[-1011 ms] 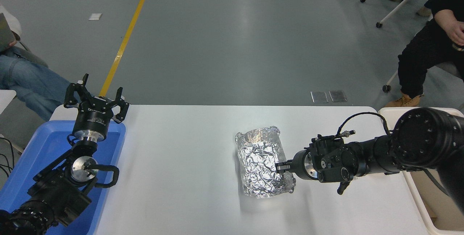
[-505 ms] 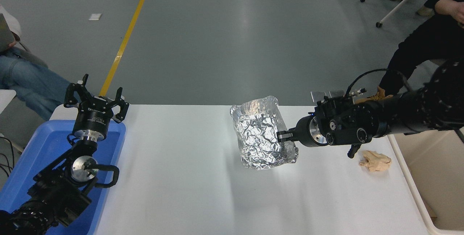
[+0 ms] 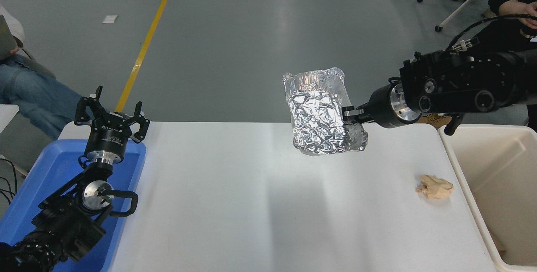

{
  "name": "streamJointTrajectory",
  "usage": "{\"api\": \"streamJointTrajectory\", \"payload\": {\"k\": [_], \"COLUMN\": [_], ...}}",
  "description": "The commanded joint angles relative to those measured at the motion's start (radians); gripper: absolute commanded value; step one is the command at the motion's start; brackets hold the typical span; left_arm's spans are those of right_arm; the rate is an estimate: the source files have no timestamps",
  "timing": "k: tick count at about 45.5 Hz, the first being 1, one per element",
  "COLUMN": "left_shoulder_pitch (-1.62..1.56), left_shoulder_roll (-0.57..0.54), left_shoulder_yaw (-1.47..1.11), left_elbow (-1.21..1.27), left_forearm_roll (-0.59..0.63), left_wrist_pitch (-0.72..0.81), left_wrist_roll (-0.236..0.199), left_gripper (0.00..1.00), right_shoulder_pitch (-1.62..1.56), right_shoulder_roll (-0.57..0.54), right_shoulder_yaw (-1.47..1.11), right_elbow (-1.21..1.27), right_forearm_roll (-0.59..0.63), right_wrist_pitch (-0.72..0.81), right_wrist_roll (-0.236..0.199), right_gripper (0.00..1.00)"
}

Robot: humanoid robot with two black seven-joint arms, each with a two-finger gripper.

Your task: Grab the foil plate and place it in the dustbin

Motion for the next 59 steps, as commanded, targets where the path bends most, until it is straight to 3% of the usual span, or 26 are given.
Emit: {"api": "streamJointTrajectory", "payload": {"k": [1, 59], "left_shoulder_pitch": [0.000, 0.000], "left_shoulder_roll": [0.000, 0.000], "left_shoulder_yaw": [0.000, 0.000], "left_elbow": [0.002, 0.000], "left_forearm_roll": [0.000, 0.000], "left_wrist_pitch": [0.000, 0.000], "left_wrist_roll": [0.000, -0.001], "left_gripper": [0.99, 0.99], "right_shoulder_pitch": [0.105, 0.034], "right_shoulder_roll": [-0.105, -0.163], "right_shoulder_yaw": [0.043, 0.041], "right_elbow": [0.019, 0.002], "right_forearm_roll": [0.000, -0.001], "right_wrist_pitch": [0.106, 0.101], "right_wrist_roll": [0.003, -0.004], "right_gripper": [0.00, 0.00]}}
